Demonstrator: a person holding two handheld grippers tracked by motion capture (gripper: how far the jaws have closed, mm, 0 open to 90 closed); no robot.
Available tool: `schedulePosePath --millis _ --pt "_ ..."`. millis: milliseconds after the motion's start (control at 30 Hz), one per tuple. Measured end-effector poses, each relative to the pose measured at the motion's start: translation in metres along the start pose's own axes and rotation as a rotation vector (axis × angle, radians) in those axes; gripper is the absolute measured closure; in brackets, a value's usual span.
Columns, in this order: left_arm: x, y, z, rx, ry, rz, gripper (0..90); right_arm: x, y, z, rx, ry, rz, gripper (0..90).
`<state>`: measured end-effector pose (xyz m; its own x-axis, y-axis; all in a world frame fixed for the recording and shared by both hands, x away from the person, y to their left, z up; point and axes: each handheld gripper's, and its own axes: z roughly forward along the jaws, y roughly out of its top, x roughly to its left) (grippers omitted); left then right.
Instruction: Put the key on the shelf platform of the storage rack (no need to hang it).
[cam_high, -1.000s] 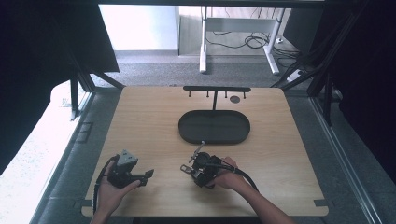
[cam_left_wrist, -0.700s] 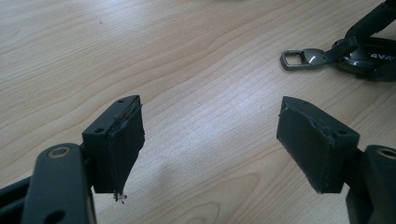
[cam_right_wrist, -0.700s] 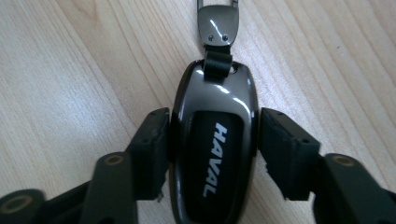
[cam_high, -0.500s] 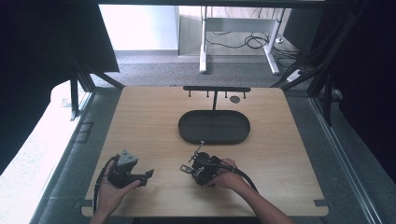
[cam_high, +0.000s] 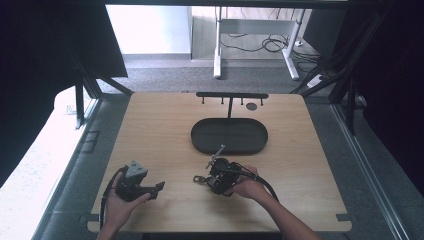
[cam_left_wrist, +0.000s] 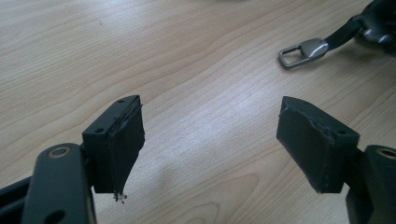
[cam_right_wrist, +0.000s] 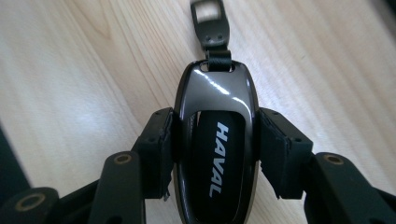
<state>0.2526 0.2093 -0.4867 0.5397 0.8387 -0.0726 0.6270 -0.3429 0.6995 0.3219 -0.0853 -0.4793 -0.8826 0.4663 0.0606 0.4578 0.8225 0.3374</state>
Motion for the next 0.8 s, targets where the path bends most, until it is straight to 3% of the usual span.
schedulePosePath --millis 400,800 --pt "0.0 0.0 0.0 0.0 0.002 -0.001 23.4 -0.005 0.01 -0.036 -0.042 -0.013 -0.029 49.9" --pt "0.0 0.0 0.0 0.001 0.002 0.0 23.4 -0.014 0.02 -0.054 -0.061 -0.046 -0.051 50.0"
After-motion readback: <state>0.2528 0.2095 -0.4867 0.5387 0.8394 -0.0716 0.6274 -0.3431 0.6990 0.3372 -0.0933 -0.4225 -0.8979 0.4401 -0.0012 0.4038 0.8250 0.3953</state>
